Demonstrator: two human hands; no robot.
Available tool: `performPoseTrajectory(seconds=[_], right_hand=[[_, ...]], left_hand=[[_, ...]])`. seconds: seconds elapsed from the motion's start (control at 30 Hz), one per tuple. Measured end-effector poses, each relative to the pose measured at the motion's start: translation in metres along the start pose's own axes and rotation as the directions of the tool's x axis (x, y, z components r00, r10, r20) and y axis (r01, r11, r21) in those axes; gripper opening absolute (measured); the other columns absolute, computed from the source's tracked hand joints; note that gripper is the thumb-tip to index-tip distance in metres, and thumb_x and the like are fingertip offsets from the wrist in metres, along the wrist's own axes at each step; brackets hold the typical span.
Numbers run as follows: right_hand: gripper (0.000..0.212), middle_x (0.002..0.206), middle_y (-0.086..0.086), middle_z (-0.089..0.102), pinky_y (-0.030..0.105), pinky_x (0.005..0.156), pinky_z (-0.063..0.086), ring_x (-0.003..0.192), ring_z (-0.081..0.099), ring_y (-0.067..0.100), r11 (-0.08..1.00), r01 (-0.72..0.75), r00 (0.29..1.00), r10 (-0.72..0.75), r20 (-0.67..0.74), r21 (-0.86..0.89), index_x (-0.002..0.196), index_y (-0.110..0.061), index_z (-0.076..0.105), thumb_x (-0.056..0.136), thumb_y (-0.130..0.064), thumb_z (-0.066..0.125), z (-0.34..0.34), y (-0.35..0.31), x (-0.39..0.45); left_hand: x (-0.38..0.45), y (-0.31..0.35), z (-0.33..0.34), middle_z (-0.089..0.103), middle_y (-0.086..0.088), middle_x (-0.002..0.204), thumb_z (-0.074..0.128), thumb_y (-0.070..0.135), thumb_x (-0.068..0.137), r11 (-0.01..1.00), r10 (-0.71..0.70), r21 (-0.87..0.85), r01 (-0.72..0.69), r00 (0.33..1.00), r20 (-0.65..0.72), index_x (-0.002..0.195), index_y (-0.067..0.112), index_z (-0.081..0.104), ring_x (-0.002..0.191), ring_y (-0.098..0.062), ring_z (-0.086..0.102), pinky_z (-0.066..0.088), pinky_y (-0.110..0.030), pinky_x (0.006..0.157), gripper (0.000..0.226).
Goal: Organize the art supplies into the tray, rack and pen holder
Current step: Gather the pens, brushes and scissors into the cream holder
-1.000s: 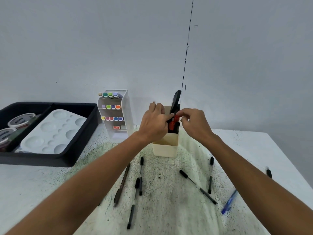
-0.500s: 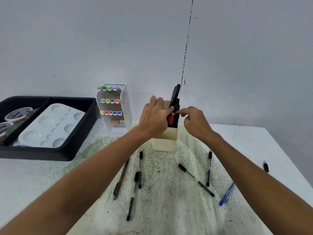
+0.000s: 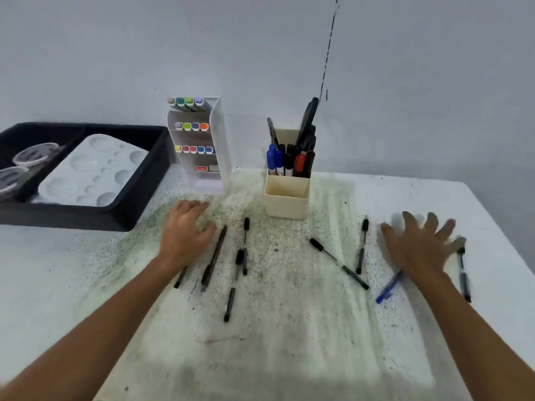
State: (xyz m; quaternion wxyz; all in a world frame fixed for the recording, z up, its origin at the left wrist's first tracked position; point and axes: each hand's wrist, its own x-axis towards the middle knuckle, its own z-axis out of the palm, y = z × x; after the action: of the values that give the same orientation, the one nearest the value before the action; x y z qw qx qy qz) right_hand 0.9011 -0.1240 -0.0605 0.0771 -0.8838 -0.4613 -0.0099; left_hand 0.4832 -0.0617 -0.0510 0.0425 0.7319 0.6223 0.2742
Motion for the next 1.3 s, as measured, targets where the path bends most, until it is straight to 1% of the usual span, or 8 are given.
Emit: performPoseTrajectory(seconds=[0.13,0.4,0.53,0.7,0.93,1.07,1.2,1.3], right_hand=[[0.072,0.151,0.023,0.022,0.071,0.107,0.003,0.139,0.006,0.055,0.990,-0.084,0.988,0.097,0.118,-0.110,0.135,-0.029,0.037,0.085,-0.076,0.015,0.006,0.019,-0.009],[0.076,0.149,0.022,0.029,0.063,0.112,0.013,0.139,0.017,0.049,0.966,0.236,0.968,-0.244,0.067,0.102,0.138,-0.020,0.040,0.089,-0.071,0.013,0.012,-0.034,-0.049],[0.078,0.151,0.021,0.032,0.057,0.116,0.013,0.143,0.019,0.039,0.898,0.361,0.931,-0.362,-0.043,0.252,0.139,-0.016,0.045,0.086,-0.065,0.017,0.005,-0.044,-0.057],[0.065,0.157,0.021,0.009,0.066,0.112,0.003,0.142,-0.001,0.050,0.997,0.074,0.994,-0.073,0.079,-0.004,0.146,-0.026,0.028,0.093,-0.063,0.022,-0.002,-0.007,-0.033],[0.066,0.155,0.019,0.021,0.056,0.115,0.009,0.144,0.005,0.044,0.954,0.258,0.961,-0.269,0.059,0.151,0.143,-0.022,0.037,0.095,-0.063,0.019,0.001,-0.028,-0.061],[0.072,0.153,0.014,0.028,0.052,0.118,0.012,0.145,0.010,0.036,0.899,0.395,0.907,-0.414,0.073,0.191,0.141,-0.022,0.038,0.089,-0.064,0.012,0.010,-0.060,-0.082],[0.049,0.157,0.011,0.023,0.044,0.120,0.011,0.147,0.010,0.029,0.827,0.496,0.849,-0.526,0.053,0.264,0.140,-0.024,0.043,0.100,-0.045,0.024,0.012,-0.085,-0.103],[0.041,0.158,0.006,0.022,0.035,0.120,0.013,0.148,0.012,0.020,0.683,0.447,0.828,-0.560,0.022,0.578,0.141,-0.019,0.045,0.101,-0.020,0.041,0.007,-0.092,-0.109]], left_hand=[[-0.030,-0.024,0.004,0.026,-0.011,0.156,0.021,0.072,0.078,0.974,-0.206,0.137,0.179,0.954,0.218,0.147,0.025,0.033,0.145,-0.031,0.014,0.008,-0.051,0.116,0.085],[-0.057,0.024,0.025,-0.003,-0.009,0.161,0.012,0.069,0.089,0.985,-0.165,0.103,0.139,0.938,0.306,0.153,0.021,0.008,0.146,-0.026,-0.013,-0.015,-0.052,0.115,0.080],[-0.061,0.055,0.033,-0.003,-0.007,0.161,0.012,0.073,0.081,0.993,-0.113,0.020,0.113,0.926,0.361,0.154,0.021,0.006,0.146,-0.024,-0.015,-0.020,-0.050,0.112,0.090],[-0.059,0.041,0.022,0.001,-0.006,0.161,0.010,0.083,0.072,1.000,-0.020,-0.016,0.026,0.948,0.318,0.153,0.028,0.015,0.147,-0.023,-0.013,-0.018,-0.049,0.113,0.098],[-0.073,0.077,0.045,-0.017,-0.009,0.158,-0.014,0.084,0.069,0.990,0.037,0.109,-0.091,0.906,0.423,0.152,0.023,-0.006,0.142,-0.025,-0.027,-0.022,-0.053,0.111,0.103],[-0.078,0.115,0.057,-0.016,-0.011,0.159,-0.003,0.076,0.077,0.986,0.059,0.115,-0.119,0.903,0.425,0.153,0.019,-0.002,0.143,-0.026,-0.026,-0.024,-0.052,0.110,0.095],[-0.079,0.141,0.058,-0.006,-0.008,0.161,0.010,0.063,0.084,0.996,0.065,-0.085,-0.029,0.885,0.460,0.153,0.021,0.009,0.146,-0.023,-0.018,-0.024,-0.051,0.111,0.081],[-0.078,0.144,0.051,0.007,-0.003,0.161,0.028,0.048,0.085,0.941,0.052,-0.323,0.096,0.906,0.420,0.152,0.023,0.020,0.148,-0.016,-0.006,-0.020,-0.048,0.114,0.072]])
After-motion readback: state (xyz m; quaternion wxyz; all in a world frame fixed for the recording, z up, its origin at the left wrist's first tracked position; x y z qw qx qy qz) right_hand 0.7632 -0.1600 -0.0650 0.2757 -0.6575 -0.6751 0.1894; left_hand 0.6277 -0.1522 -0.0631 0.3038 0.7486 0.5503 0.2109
